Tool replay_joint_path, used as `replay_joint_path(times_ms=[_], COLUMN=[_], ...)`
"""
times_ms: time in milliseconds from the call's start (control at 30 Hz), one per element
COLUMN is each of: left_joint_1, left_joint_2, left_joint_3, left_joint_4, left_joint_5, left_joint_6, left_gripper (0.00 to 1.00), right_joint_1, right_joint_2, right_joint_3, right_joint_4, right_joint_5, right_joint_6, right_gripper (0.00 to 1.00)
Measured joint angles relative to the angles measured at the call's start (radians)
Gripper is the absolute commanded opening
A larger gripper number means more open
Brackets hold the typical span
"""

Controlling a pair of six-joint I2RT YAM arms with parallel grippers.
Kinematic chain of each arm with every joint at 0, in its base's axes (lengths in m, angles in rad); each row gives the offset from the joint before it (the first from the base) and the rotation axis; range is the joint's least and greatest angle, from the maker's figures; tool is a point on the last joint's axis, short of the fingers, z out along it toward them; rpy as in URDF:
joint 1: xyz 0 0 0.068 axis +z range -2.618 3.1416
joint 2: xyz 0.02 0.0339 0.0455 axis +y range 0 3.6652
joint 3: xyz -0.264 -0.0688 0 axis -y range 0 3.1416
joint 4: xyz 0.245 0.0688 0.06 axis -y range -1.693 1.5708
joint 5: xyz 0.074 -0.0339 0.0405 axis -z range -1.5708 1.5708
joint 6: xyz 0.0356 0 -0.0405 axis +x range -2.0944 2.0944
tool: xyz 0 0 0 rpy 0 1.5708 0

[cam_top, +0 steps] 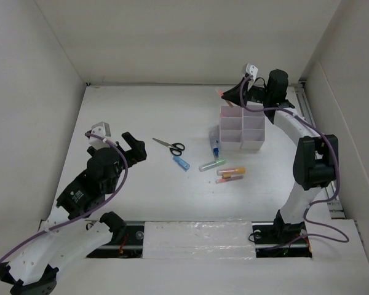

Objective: Sort the stationery into containers
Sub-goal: Place the pen in the storage box.

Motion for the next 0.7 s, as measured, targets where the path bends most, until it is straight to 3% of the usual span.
replay_joint_path(times_ms=[567,700], left_joint_1=[0.001,0.001], left_joint_2=[-0.01,-0.01], left_joint_3=[0.0,0.0], left_joint_4=[0.026,0.026], left_joint_5=[0.032,0.036], left_joint_6=[0.022,0.025], left_gripper=[1.0,1.0], right_joint_1=[-0.039,-0.039], right_joint_2=[0.136,0.137], right_joint_3=[0.054,0.054], right_joint_4=[-0.021,-0.022], right_joint_5=[-0.054,-0.041], right_joint_6=[-0.014,-0.021], right_gripper=[0.0,0.07])
